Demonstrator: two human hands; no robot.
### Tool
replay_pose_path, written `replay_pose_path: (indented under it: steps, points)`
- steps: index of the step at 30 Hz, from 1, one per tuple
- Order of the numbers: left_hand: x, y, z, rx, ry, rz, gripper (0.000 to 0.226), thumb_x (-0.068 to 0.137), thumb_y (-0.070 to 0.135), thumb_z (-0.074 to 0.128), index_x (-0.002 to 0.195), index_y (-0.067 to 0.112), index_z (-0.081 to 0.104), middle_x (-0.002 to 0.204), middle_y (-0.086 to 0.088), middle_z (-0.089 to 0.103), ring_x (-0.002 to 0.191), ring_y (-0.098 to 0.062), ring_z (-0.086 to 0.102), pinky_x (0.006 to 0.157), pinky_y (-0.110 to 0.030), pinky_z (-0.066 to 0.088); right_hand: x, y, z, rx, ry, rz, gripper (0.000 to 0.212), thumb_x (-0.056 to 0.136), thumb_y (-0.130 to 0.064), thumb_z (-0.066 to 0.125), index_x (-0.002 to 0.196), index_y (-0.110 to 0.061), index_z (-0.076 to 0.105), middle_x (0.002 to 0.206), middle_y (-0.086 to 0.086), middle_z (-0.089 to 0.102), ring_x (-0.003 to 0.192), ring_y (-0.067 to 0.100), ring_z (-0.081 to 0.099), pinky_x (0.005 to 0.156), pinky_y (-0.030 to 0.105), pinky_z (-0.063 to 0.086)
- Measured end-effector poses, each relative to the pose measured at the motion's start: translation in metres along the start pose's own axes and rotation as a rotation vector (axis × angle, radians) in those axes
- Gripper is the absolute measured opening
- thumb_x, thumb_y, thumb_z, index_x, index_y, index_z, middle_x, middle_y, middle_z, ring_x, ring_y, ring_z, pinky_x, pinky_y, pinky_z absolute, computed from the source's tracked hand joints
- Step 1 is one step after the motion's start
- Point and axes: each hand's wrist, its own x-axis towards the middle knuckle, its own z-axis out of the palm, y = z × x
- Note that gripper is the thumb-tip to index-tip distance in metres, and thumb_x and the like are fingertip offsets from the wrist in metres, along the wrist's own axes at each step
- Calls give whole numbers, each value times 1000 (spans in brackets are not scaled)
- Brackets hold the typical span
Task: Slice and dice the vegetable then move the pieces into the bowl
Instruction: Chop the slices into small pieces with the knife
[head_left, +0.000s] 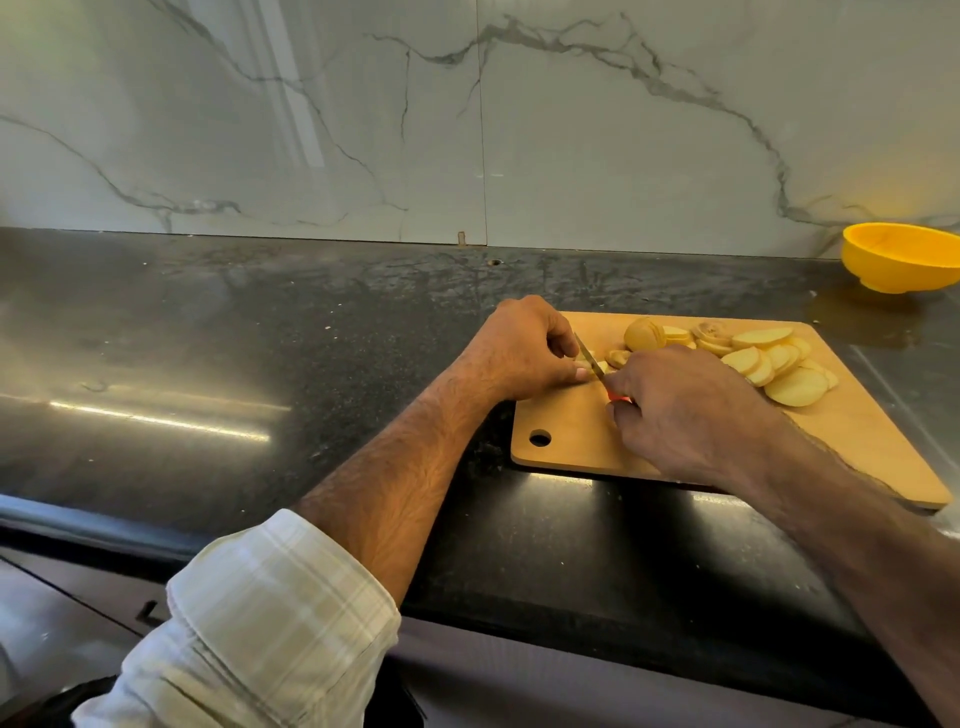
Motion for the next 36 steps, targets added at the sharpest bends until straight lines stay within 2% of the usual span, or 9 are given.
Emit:
replay_pose_path:
  steps: [3,5,7,10,13,19,25,36]
  points:
    - [0,2,0,-6,-1,-7,21,83,33,90,99,22,84,95,12,75,90,-4,68,86,-27,62,6,-2,-1,26,32,8,9,96,-35,61,94,-27,61,86,-7,55,82,16,53,67,31,45]
    - [-1,4,0,-17,2,-10,19,82,33,91,97,23,84,93,14,75,88,-2,68,85,-26,62,11,-7,-4,63,29,25,12,96,-30,63,90,-28,53,82,-8,50,76,13,49,64,29,40]
    - [-1,4,0,-27,12,-19,18,81,33,91,95,25,84,91,15,75,87,-1,69,85,-26,62,12,-9,-4,85,41,36,14,97,-30,64,93,-28,52,82,-8,48,78,13,49,65,29,41]
    - [-3,4,-1,-38,8,-28,21,80,32,92,98,24,84,94,15,76,89,-1,69,86,-24,61,7,-3,4,66,51,26,8,96,-33,61,99,-25,63,88,-6,55,86,17,54,70,33,48]
    - [-3,2,-5,-38,-10,-25,23,82,29,91,103,23,83,99,13,76,92,-1,69,88,-22,59,0,8,7,59,84,12,21,98,-38,56,108,-26,70,97,-6,63,90,19,57,72,35,49]
    - [-2,-2,-8,-37,-19,-46,19,84,29,90,100,24,83,96,13,75,90,-2,69,86,-20,58,-6,9,2,103,190,-14,27,104,-41,52,118,-30,72,95,-9,65,82,10,55,66,31,46]
    - [-1,-4,-7,-75,-23,-24,14,84,23,90,96,25,84,97,13,76,92,-3,70,88,-22,59,-6,-5,7,54,90,-3,25,104,-41,52,120,-29,68,100,-8,58,93,14,55,73,31,46]
    - [2,-7,-5,-78,-13,-34,12,83,23,90,93,26,83,92,14,75,88,-2,69,82,-19,58,7,-21,-4,48,46,23,18,98,-29,63,113,-20,66,83,-7,47,87,17,52,71,31,45]
